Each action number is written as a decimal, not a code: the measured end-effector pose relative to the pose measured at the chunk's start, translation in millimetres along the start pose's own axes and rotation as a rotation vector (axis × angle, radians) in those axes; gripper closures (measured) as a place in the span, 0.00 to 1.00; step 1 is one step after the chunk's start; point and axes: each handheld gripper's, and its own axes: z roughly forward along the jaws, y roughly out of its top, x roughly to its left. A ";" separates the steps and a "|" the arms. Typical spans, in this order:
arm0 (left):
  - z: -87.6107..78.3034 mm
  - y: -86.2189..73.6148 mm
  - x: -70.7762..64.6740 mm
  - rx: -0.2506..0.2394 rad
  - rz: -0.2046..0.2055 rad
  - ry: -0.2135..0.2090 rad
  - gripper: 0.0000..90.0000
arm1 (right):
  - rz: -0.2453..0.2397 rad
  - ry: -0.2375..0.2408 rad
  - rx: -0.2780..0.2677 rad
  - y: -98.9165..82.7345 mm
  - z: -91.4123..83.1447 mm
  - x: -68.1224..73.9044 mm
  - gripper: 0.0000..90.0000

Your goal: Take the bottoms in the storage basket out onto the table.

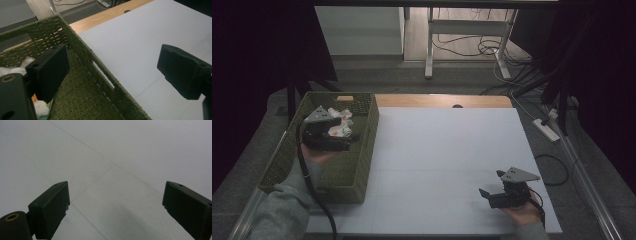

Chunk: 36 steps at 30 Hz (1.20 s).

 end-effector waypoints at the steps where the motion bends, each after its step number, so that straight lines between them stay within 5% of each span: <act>1: 0.9 1.5 2.7 0.002 -0.004 0.005 0.11 | 0.002 0.000 0.001 0.0 -0.1 0.0 0.09; 16: 9.9 8.1 18.3 0.011 -0.018 0.017 0.12 | -0.001 -0.006 0.008 -0.8 1.4 -0.7 0.09; 28: 16.1 8.4 32.7 0.020 -0.046 0.083 0.13 | -0.006 -0.008 0.015 -1.1 2.3 0.0 0.09; 36: 22.4 0.1 52.4 0.049 -0.086 0.061 0.17 | -0.010 -0.004 0.028 -1.3 4.1 0.2 0.09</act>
